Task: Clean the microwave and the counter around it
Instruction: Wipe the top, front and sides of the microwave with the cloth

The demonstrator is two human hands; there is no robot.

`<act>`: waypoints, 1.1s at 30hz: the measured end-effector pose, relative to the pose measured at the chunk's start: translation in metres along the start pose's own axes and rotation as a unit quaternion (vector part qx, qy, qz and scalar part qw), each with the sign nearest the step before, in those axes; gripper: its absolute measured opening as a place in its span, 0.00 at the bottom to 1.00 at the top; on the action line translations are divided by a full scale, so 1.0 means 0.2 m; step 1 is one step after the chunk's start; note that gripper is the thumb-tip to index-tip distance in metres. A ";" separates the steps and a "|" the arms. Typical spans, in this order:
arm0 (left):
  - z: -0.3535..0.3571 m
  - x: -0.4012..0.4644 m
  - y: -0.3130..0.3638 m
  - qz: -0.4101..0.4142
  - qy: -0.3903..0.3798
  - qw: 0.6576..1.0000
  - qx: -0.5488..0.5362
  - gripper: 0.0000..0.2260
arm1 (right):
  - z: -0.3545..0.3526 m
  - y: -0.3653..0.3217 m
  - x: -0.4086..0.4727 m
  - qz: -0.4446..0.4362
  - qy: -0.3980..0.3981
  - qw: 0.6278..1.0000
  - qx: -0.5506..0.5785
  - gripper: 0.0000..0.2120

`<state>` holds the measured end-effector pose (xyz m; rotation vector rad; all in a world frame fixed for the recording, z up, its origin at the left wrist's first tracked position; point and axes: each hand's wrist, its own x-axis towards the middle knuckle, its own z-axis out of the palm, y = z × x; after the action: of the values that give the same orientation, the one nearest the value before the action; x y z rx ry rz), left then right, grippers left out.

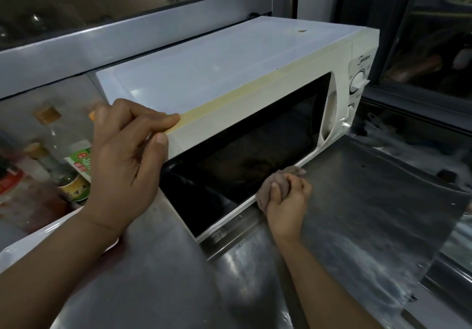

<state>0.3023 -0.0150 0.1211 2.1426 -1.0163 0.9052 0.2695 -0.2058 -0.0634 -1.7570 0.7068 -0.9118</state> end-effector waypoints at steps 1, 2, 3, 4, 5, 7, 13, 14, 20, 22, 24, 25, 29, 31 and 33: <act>0.00 0.00 0.00 0.003 0.003 1.000 -0.001 0.14 | 0.00 0.01 0.02 0.014 0.001 1.000 -0.001 0.12; 0.01 0.00 0.00 0.005 0.005 1.000 -0.003 0.14 | 0.00 0.01 0.05 0.021 0.006 1.000 -0.003 0.11; 0.01 0.00 0.00 0.005 0.008 1.000 -0.006 0.14 | -0.01 0.02 0.11 0.026 0.015 1.000 -0.005 0.11; 0.01 0.00 -0.01 0.004 0.012 1.000 -0.009 0.14 | -0.02 0.04 0.18 0.033 0.028 0.999 -0.007 0.11; 0.01 0.00 -0.01 0.003 0.016 1.000 -0.008 0.13 | -0.03 0.05 0.26 0.044 0.043 0.998 -0.008 0.10; 0.03 -0.01 -0.02 -0.002 0.025 1.000 -0.004 0.13 | -0.06 0.09 0.41 0.079 0.069 0.994 -0.005 0.10; 0.04 0.00 -0.01 -0.010 0.033 0.999 0.000 0.13 | -0.08 0.09 0.47 0.116 0.054 0.989 0.069 0.13; 0.04 0.00 0.00 -0.010 0.030 0.999 -0.001 0.13 | -0.07 0.08 0.41 0.113 0.047 0.989 0.080 0.15; 0.02 0.00 0.02 -0.013 0.024 1.000 0.015 0.14 | -0.01 0.02 0.13 0.089 0.035 0.993 0.070 0.13; 0.02 0.00 0.02 -0.015 0.025 1.000 0.012 0.13 | -0.03 0.00 0.24 0.127 0.047 0.985 0.105 0.10; 0.03 0.00 0.03 -0.017 0.026 0.999 0.011 0.13 | -0.06 -0.01 0.37 0.143 0.070 0.982 0.103 0.10; 0.03 0.00 0.03 -0.019 0.023 0.999 0.013 0.13 | -0.08 -0.01 0.41 0.143 0.080 0.982 0.088 0.10; 0.00 0.01 0.01 -0.016 -0.011 1.000 0.022 0.13 | -0.04 -0.05 0.30 0.122 0.079 0.984 0.106 0.08; -0.01 0.01 0.01 -0.021 -0.027 0.999 0.032 0.12 | 0.02 -0.06 0.13 0.111 0.055 0.985 0.116 0.07; -0.03 0.01 0.02 -0.032 -0.039 0.998 0.027 0.11 | 0.09 -0.06 -0.07 0.132 0.021 0.984 0.114 0.10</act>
<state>0.2987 -0.0137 0.1262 2.2585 -0.9635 0.8342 0.2776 -0.1823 -0.0593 -1.4076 0.8071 -0.8138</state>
